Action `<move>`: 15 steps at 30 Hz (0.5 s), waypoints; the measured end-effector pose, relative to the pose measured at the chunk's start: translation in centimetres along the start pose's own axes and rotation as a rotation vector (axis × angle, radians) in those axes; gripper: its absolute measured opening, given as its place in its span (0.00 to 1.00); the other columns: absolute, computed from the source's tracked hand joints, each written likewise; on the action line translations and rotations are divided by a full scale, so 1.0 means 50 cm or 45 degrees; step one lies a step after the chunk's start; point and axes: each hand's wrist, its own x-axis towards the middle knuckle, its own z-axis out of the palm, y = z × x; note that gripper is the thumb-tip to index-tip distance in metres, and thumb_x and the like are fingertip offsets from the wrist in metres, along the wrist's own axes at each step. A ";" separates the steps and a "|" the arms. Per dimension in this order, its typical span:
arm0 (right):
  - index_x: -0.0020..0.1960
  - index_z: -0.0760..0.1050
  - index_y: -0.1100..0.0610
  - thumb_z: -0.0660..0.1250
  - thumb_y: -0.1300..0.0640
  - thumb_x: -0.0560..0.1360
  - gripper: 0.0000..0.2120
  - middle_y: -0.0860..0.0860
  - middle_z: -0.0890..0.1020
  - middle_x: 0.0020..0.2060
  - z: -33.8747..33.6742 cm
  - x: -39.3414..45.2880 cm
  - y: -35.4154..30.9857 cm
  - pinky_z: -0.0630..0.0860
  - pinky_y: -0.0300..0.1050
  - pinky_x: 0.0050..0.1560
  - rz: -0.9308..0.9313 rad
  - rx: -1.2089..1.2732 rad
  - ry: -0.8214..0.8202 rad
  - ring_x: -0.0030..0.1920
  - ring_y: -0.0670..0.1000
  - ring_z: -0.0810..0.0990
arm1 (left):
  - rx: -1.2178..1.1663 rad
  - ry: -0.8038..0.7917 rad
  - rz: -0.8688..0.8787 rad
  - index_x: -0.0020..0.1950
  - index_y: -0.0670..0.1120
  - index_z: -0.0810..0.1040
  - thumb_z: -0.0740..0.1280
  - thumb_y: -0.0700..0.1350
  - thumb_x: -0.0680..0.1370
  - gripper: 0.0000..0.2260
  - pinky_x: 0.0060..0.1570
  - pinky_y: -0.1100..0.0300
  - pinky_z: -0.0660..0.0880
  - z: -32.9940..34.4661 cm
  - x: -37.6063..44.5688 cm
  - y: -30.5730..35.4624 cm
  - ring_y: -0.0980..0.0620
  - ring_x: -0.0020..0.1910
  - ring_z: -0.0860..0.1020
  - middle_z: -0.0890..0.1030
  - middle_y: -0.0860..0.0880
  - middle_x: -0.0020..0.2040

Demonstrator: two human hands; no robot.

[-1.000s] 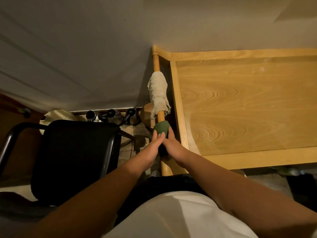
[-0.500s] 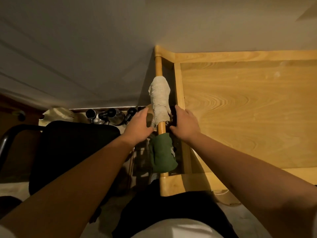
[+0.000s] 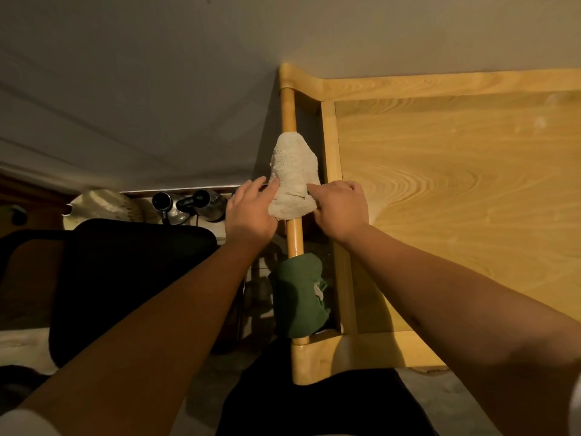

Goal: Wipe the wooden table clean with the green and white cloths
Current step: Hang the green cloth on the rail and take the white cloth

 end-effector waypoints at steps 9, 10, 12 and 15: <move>0.57 0.79 0.53 0.64 0.60 0.76 0.11 0.52 0.83 0.48 -0.165 -0.004 0.058 0.74 0.47 0.44 -0.196 -0.124 -0.017 0.49 0.56 0.81 | 0.016 0.082 0.323 0.74 0.48 0.72 0.68 0.36 0.75 0.27 0.61 0.44 0.73 -0.127 0.001 0.057 0.41 0.65 0.75 0.79 0.44 0.67; 0.58 0.79 0.51 0.63 0.59 0.77 0.11 0.52 0.83 0.48 -0.186 -0.011 0.063 0.74 0.47 0.41 -0.181 -0.150 -0.005 0.47 0.56 0.81 | 0.044 0.066 0.321 0.75 0.50 0.71 0.67 0.37 0.76 0.26 0.58 0.45 0.75 -0.141 0.003 0.074 0.41 0.63 0.76 0.79 0.44 0.67; 0.58 0.77 0.48 0.63 0.56 0.78 0.10 0.51 0.82 0.47 -0.224 -0.030 0.073 0.74 0.46 0.37 -0.139 -0.181 0.029 0.45 0.56 0.81 | 0.090 0.041 0.350 0.74 0.52 0.71 0.67 0.40 0.77 0.25 0.55 0.44 0.76 -0.165 0.007 0.111 0.41 0.61 0.78 0.79 0.44 0.65; 0.58 0.77 0.49 0.63 0.55 0.79 0.10 0.52 0.82 0.47 -0.270 -0.069 0.093 0.72 0.45 0.35 -0.094 -0.192 0.031 0.45 0.57 0.80 | 0.101 0.066 0.427 0.71 0.51 0.75 0.65 0.37 0.76 0.23 0.53 0.45 0.77 -0.190 0.001 0.170 0.41 0.59 0.78 0.81 0.44 0.62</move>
